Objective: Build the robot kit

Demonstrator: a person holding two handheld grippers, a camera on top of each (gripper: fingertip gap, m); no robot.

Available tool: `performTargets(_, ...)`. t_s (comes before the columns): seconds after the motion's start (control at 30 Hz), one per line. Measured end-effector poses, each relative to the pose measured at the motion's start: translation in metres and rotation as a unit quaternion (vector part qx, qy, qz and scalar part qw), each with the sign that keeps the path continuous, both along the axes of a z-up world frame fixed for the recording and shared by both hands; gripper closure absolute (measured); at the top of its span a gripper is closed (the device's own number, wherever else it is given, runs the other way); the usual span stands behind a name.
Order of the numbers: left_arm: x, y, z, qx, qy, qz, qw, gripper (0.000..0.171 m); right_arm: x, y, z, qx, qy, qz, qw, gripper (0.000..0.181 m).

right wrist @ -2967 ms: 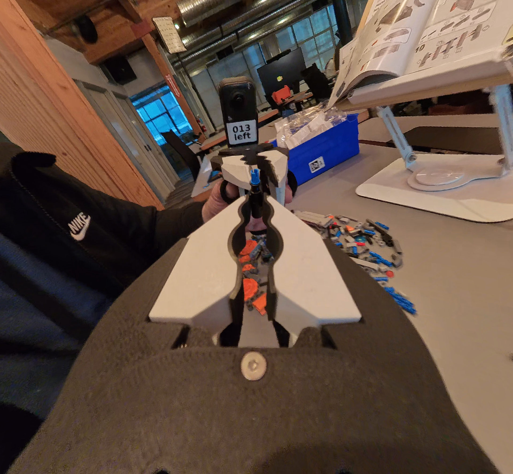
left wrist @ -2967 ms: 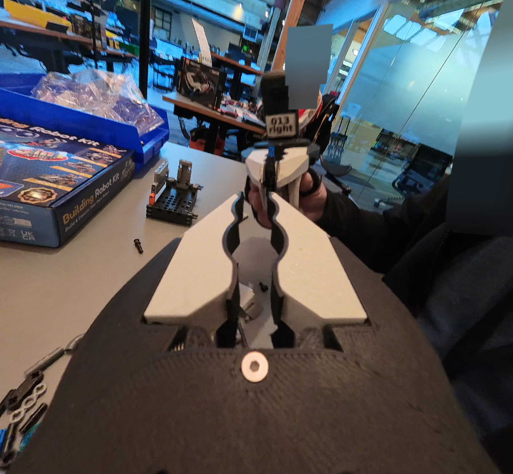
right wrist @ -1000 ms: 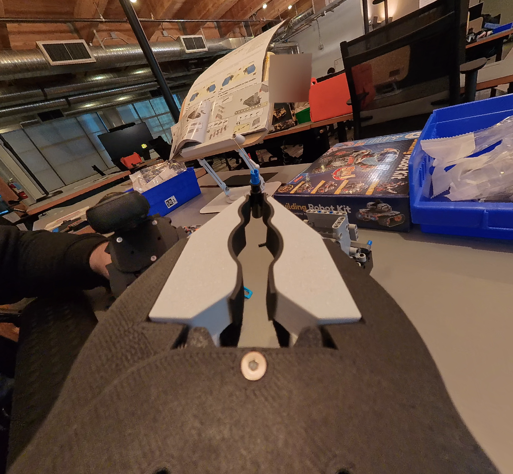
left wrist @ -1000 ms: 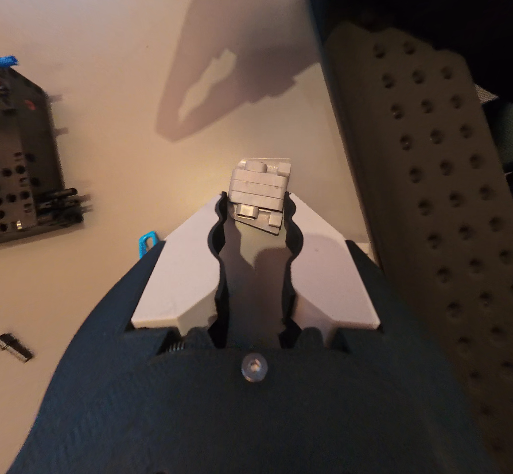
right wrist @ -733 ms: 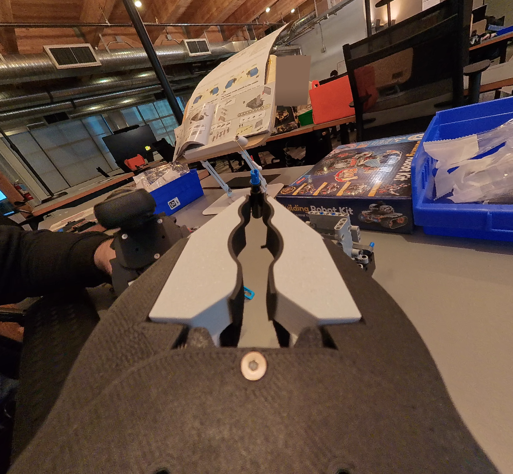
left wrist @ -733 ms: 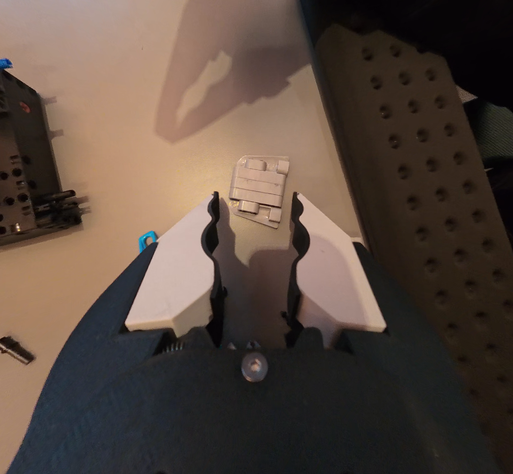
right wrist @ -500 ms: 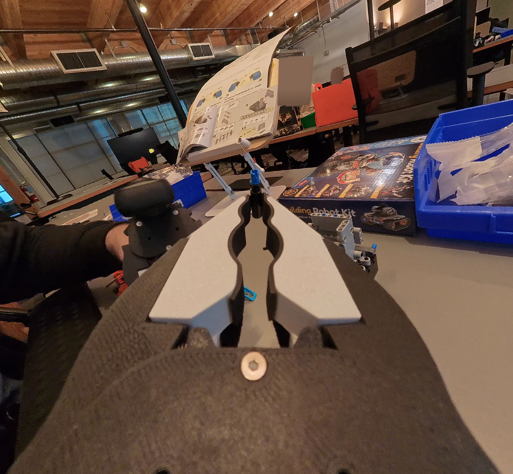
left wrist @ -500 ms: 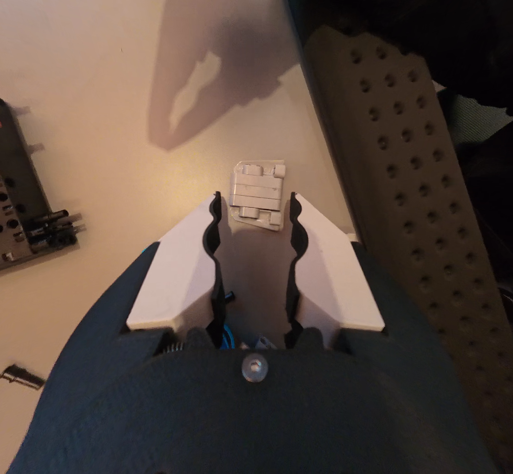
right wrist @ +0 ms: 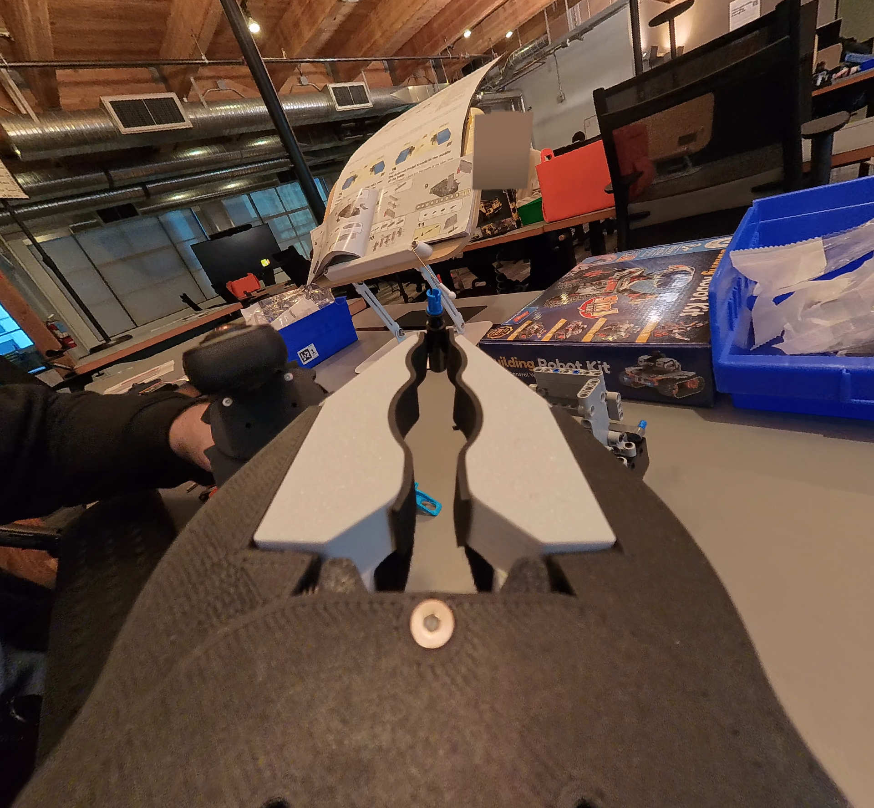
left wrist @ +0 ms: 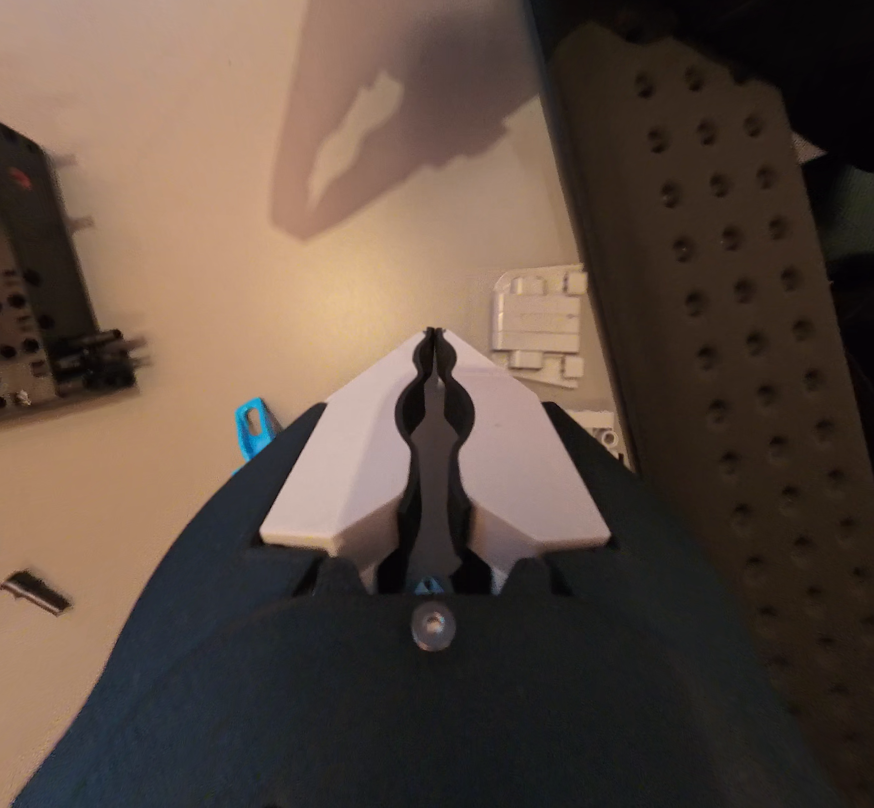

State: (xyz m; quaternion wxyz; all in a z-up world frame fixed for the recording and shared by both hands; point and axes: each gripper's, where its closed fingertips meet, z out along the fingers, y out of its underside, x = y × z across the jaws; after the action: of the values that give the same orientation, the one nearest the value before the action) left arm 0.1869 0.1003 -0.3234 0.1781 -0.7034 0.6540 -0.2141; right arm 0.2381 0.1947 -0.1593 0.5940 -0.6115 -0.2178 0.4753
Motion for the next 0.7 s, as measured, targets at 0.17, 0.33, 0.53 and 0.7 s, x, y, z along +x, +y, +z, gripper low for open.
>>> performTargets(0.17,-0.004,-0.011,0.002,-0.018,-0.005,-0.003,1.000,0.157,0.000,-0.001,0.001,0.002,0.001,0.001,1.000,0.176)
performTargets(0.33,0.002,-0.037,0.002,-0.106,0.016,-0.062,0.992,0.128,0.000,-0.001,0.000,0.002,0.000,0.000,1.000,0.176)
performTargets(0.53,0.010,-0.046,0.006,0.013,0.013,-0.195,0.981,0.123,0.000,-0.001,0.001,0.002,0.001,0.003,1.000,0.176)
performTargets(0.7,0.015,-0.048,0.000,0.042,0.040,-0.234,0.971,0.134,0.000,-0.002,0.001,0.001,0.002,0.005,1.000,0.176)
